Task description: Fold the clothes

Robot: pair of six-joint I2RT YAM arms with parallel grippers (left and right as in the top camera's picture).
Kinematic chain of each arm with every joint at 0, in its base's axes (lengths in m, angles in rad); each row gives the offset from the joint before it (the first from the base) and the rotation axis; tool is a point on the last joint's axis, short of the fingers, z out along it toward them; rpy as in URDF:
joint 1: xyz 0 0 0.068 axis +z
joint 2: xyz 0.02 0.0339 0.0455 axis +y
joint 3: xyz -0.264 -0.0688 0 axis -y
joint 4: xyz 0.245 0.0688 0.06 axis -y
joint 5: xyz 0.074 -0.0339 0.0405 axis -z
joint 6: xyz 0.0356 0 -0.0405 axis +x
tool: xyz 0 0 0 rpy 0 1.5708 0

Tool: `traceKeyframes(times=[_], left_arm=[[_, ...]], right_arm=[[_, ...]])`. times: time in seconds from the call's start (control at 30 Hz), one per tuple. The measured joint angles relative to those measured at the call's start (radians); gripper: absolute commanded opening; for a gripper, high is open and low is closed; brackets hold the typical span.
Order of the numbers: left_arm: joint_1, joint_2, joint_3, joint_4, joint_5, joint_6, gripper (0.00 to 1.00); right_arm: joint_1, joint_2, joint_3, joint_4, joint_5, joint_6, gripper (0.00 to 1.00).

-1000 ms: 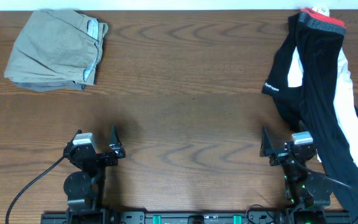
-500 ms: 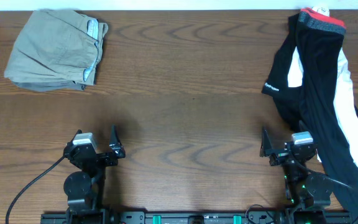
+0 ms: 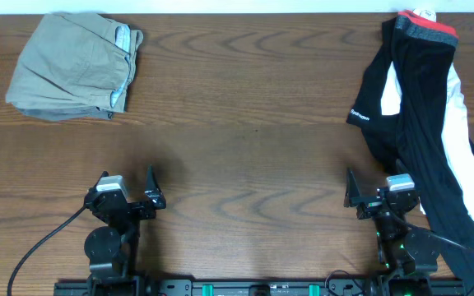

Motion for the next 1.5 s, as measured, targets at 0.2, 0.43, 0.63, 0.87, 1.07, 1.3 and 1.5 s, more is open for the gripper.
traceKeyframes(times=[0.2,0.43,0.63,0.87,1.07,1.3,1.5], left_arm=[[0.000,0.000,0.000,0.000,0.000,0.000,0.98],[0.000,0.000,0.000,0.000,0.000,0.000,0.98],[0.000,0.000,0.000,0.000,0.000,0.000,0.98],[0.000,0.000,0.000,0.000,0.000,0.000,0.98],[0.000,0.000,0.000,0.000,0.000,0.000,0.98],[0.000,0.000,0.000,0.001,-0.003,0.000,0.98],[0.000,0.000,0.000,0.009,-0.003,0.000,0.98]], right_arm=[[0.000,0.000,0.000,0.000,0.000,0.000,0.99],[0.000,0.000,0.000,0.000,0.000,0.000,0.99],[0.000,0.000,0.000,0.000,0.000,0.000,0.99],[0.000,0.000,0.000,0.000,0.000,0.000,0.99],[0.000,0.000,0.000,0.000,0.000,0.000,0.99],[0.000,0.000,0.000,0.000,0.001,0.000,0.99],[0.000,0.000,0.000,0.031,0.023,0.000,0.99]])
